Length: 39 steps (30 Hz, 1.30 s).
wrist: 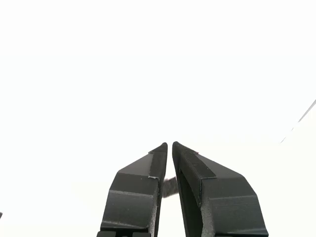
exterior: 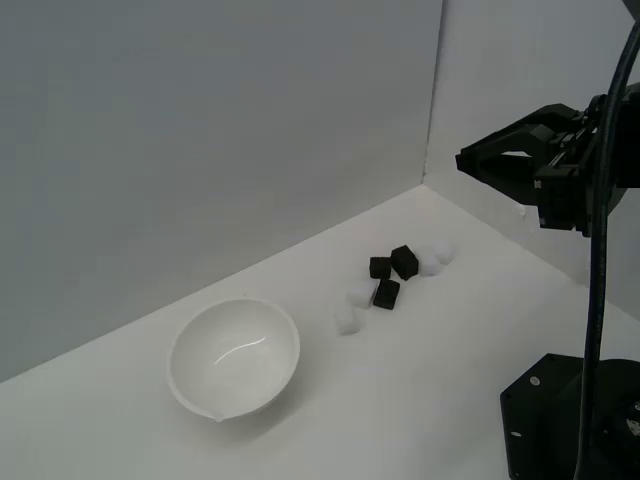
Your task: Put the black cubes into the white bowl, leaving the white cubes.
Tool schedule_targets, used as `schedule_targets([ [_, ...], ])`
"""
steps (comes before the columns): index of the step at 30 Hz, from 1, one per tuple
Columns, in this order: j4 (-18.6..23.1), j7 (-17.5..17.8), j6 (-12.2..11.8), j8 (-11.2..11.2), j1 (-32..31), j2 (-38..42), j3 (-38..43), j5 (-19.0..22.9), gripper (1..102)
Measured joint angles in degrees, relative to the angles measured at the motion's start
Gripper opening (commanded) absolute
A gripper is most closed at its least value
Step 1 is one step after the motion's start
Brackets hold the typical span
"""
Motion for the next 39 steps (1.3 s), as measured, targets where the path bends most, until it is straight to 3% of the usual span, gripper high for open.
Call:
schedule_targets([
  [6, -0.9, 2.1, -0.1, 0.1, 0.0, -8.2, -8.1, -0.9, 3],
  [15, -0.9, 1.9, 0.0, 0.8, 0.0, -18.6, -18.5, -0.8, 3],
  [24, -1.0, -2.4, 0.0, 6.7, 0.0, -28.1, -28.2, -0.9, 8],
  [27, -0.9, -3.3, 0.0, 7.9, 0.0, -32.3, -32.2, -0.8, 21],
  [30, -1.0, -4.9, -0.1, 7.9, 0.0, -35.9, -36.0, -0.9, 27],
  [33, -1.0, -6.7, 0.0, 9.3, 0.0, -39.0, -39.2, -0.8, 34],
  [35, -1.0, -7.3, 0.0, 9.8, 0.0, -40.4, -40.6, -0.9, 57],
  [37, -1.1, -7.5, 0.0, 9.8, 0.0, -42.0, -42.4, -1.1, 92],
  [38, -1.3, -7.5, -0.1, 9.8, 0.0, -42.7, -43.0, -1.2, 102],
  [39, -1.7, -7.8, -0.1, 9.8, 0.0, -43.4, -43.6, -1.5, 99],
])
